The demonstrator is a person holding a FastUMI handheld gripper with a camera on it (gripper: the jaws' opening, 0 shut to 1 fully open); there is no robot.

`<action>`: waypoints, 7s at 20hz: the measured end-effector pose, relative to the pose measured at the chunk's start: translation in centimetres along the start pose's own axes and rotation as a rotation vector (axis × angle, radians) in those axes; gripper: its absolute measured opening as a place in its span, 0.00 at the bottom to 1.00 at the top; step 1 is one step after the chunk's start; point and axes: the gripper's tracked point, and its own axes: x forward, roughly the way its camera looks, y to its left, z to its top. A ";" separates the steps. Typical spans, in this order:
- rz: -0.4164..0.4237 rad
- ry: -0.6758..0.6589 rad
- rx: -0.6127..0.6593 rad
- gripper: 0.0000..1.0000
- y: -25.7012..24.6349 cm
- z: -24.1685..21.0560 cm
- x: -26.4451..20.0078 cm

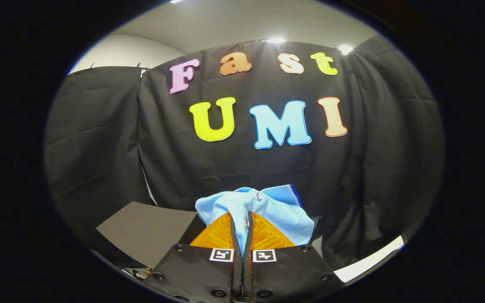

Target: Put the clothes into the washing machine and then close the washing machine lid.

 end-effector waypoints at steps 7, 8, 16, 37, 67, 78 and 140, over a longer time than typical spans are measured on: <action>0.009 0.102 0.024 0.03 -0.8 -6.9 2.6; 0.013 0.122 0.028 0.03 -0.7 -8.1 3.0; 0.025 0.270 0.035 0.03 -1.2 -17.1 5.1; -0.159 0.619 0.128 0.03 -6.1 -33.4 13.9; -0.156 0.634 0.089 0.98 -6.9 -35.5 11.4; -0.111 0.442 0.035 0.98 -5.7 -22.4 9.4; -0.166 0.260 -0.082 0.99 -5.0 -12.3 25.1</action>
